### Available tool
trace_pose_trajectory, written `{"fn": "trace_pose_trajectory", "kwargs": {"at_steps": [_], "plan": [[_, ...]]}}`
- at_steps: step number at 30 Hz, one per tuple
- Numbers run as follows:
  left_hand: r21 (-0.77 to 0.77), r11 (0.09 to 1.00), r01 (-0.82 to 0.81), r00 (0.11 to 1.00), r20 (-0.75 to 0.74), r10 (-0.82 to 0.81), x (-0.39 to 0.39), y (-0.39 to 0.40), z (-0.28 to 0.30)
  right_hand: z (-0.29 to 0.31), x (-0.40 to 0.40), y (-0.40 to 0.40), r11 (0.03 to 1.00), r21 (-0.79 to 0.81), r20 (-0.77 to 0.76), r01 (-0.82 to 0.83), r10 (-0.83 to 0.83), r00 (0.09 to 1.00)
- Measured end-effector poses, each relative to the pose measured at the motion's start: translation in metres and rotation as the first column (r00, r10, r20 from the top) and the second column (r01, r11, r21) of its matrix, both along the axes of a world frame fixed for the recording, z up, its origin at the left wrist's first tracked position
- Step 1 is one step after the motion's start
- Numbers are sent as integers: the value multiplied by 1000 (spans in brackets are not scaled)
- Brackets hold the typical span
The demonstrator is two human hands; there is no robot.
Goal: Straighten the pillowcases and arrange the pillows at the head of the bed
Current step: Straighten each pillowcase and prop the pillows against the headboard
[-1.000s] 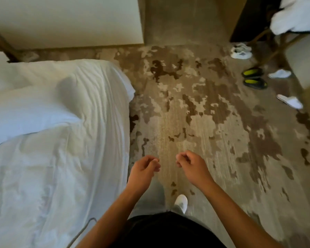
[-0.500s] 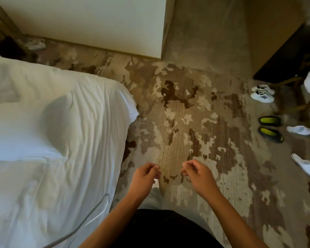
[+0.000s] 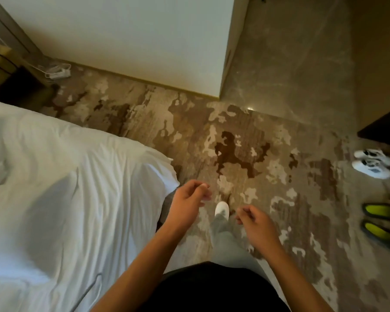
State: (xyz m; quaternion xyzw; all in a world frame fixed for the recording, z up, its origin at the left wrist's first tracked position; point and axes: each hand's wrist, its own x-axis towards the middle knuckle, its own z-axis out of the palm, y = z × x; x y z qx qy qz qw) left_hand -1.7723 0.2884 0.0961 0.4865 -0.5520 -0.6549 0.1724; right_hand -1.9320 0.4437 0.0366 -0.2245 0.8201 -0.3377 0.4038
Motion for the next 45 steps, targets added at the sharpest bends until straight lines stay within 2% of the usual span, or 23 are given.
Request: {"fn": "trace_pose_trajectory", "kwargs": {"at_steps": [5,10,14,18,22,26,30,34,38,42,45], "plan": [[-6,977,-215,974,70,215,-47,-106,9,25,-81,-169,969,-59,23,-238,240,970],[43,901,-432,899,101,426,-70,-196,10,55,-123,-345,870,-118,-21,-479,480,877],[57,825,-562,825,110,554,-78,-274,-4,58,-138,-467,789,-150,-64,-595,593,802],[86,779,-621,783,122,610,-94,-380,-22,48,-149,-574,748,-104,-54,-655,654,755],[128,783,-609,792,148,592,-112,-491,-25,46,-169,-661,764,-25,-45,-644,643,765],[128,806,-578,816,106,568,-125,-600,-12,45,-188,-755,773,17,-73,-634,633,770],[86,776,-625,780,26,625,-117,-702,4,39,-185,-858,747,32,-100,-664,663,742],[40,677,-735,677,-13,736,-83,-791,5,30,-154,-973,643,55,-85,-764,765,638],[5,525,-851,524,34,851,-34,-856,-2,22,-95,-1086,473,26,-50,-881,880,472],[32,298,-954,300,130,945,13,-888,1,30,-18,-1187,272,-26,-23,-962,962,272],[34,89,-995,93,166,982,44,-903,8,41,55,-1249,76,-52,-14,-996,997,77]]}}
